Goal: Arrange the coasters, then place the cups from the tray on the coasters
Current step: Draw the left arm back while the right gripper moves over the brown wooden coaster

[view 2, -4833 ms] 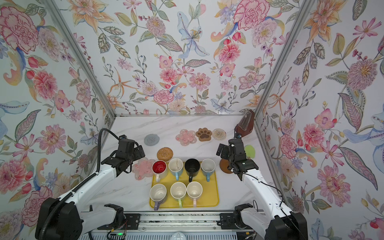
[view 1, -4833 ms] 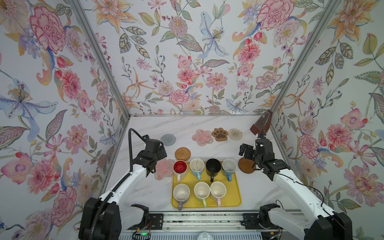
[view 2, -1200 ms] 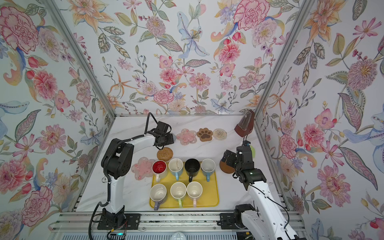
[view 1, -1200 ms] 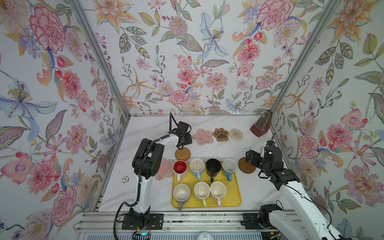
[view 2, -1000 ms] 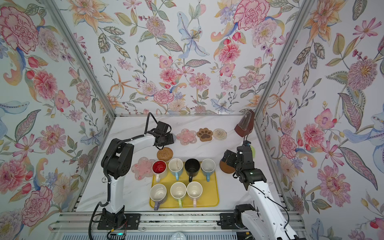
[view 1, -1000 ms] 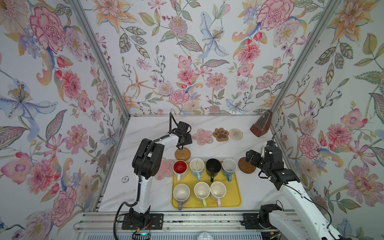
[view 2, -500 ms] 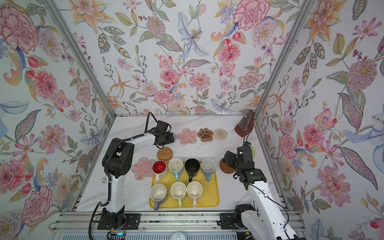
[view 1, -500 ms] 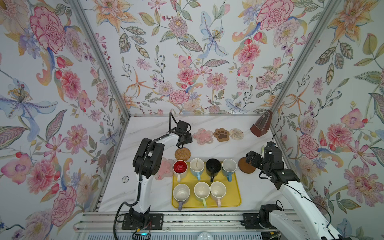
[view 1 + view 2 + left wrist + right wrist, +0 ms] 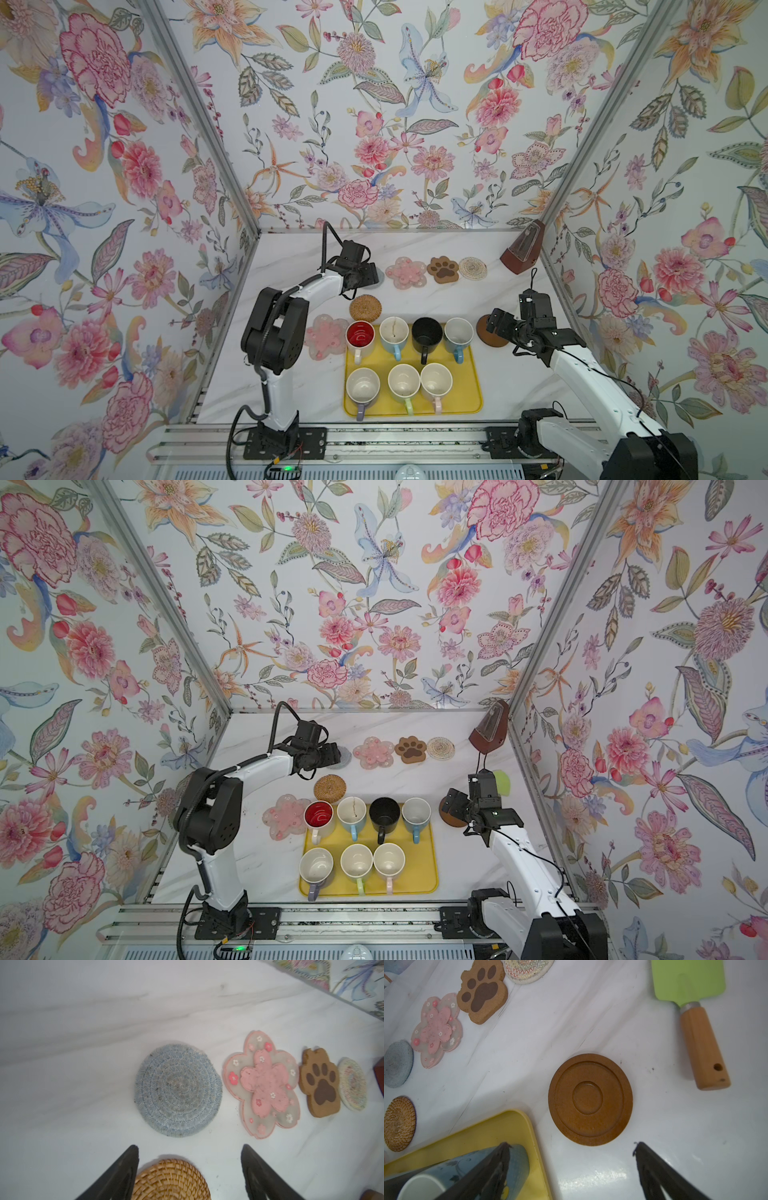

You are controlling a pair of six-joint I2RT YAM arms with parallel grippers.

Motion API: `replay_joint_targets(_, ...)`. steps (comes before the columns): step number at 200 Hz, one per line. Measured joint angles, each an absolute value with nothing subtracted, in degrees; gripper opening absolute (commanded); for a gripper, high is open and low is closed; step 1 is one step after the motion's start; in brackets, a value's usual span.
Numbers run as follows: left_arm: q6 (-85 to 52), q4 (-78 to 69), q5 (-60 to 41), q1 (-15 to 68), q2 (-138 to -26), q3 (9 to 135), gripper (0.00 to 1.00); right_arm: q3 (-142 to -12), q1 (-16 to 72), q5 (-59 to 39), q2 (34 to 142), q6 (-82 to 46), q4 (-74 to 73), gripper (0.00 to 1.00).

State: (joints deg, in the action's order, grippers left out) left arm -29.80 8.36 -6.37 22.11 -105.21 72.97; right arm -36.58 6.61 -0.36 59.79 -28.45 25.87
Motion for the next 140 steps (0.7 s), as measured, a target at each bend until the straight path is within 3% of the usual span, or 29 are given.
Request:
replay_joint_targets(13,-28.99,2.96,-5.45,21.89,-96.29,66.98,0.99,-36.58,6.61,-0.75,61.06,-28.34,25.54,0.94)
replay_joint_targets(53,-28.56,-9.85,-1.52,21.85,-75.31,48.97,0.99,-36.58,7.05,-1.06,65.01,-28.34,24.36,0.93)
replay_joint_targets(94,-29.26,-9.69,3.75,21.74,-66.87,35.57,0.99,-36.75,8.88,-0.82,69.73,-27.97,23.29,0.89)
replay_joint_targets(140,-30.0,-8.47,8.27,21.52,-58.76,31.33,0.99,-38.41,10.59,0.8,74.76,-27.05,22.28,0.79)
